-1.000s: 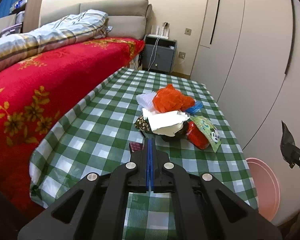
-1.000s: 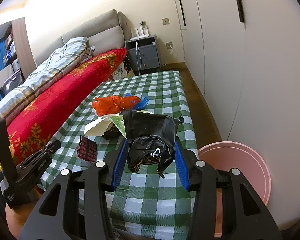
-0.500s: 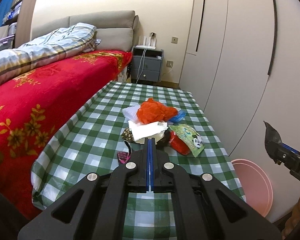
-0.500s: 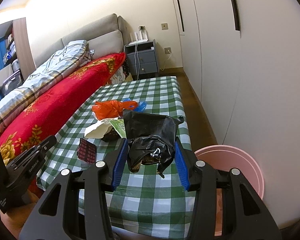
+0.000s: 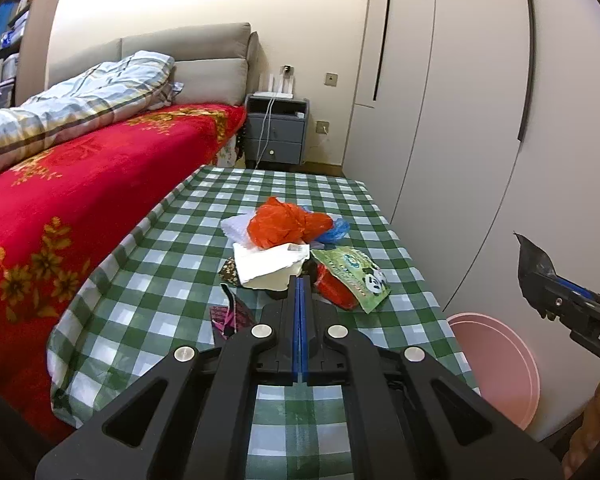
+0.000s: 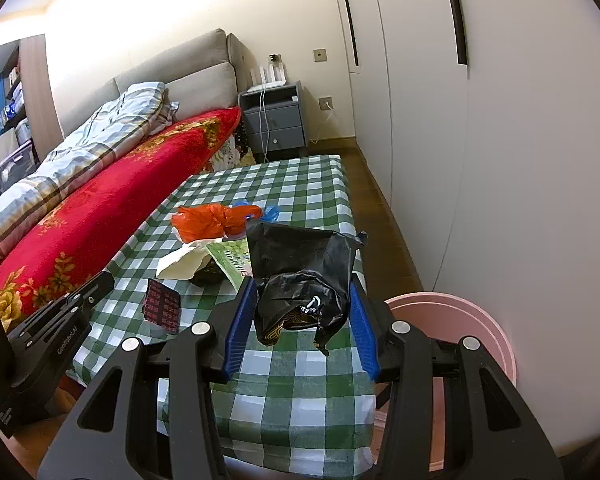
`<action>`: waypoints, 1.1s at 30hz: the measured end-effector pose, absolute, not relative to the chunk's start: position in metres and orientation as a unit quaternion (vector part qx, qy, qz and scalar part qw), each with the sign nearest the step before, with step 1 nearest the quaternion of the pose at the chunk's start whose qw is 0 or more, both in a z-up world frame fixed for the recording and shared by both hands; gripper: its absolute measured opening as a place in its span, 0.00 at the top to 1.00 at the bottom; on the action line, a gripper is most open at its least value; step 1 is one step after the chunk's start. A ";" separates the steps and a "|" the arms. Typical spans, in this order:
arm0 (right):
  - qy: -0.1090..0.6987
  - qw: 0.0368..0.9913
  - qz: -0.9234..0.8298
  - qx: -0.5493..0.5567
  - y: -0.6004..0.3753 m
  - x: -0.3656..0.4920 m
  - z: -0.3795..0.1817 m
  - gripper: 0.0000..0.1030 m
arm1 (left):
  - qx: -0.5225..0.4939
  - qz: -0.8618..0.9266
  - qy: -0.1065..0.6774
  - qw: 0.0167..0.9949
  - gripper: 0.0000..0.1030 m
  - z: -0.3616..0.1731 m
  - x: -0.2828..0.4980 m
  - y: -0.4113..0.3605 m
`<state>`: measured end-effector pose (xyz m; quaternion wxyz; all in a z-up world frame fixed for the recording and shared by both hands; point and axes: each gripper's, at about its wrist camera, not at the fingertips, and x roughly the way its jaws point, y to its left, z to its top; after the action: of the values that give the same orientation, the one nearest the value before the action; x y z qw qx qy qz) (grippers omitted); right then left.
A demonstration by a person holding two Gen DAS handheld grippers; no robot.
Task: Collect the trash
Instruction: 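Carry the black bag with the right tool while the left tool carries the pink packet toward the pink bin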
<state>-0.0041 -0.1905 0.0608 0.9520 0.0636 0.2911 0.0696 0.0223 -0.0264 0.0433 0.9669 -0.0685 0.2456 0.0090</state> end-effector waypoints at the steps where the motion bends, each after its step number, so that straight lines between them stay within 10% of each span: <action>1: 0.290 0.953 0.068 0.063 -0.191 -0.004 0.061 0.55 | -0.066 0.007 0.244 0.967 1.00 0.044 0.022 -0.028; 33: 0.296 0.953 -0.013 0.064 -0.231 -0.006 0.062 0.56 | -0.045 -0.077 0.255 0.963 1.00 0.041 0.042 -0.096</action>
<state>-0.0063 -0.2315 0.0615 0.9529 0.0636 0.2963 -0.0128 0.0423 -0.0965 0.0407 0.9629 -0.0447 0.2548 -0.0766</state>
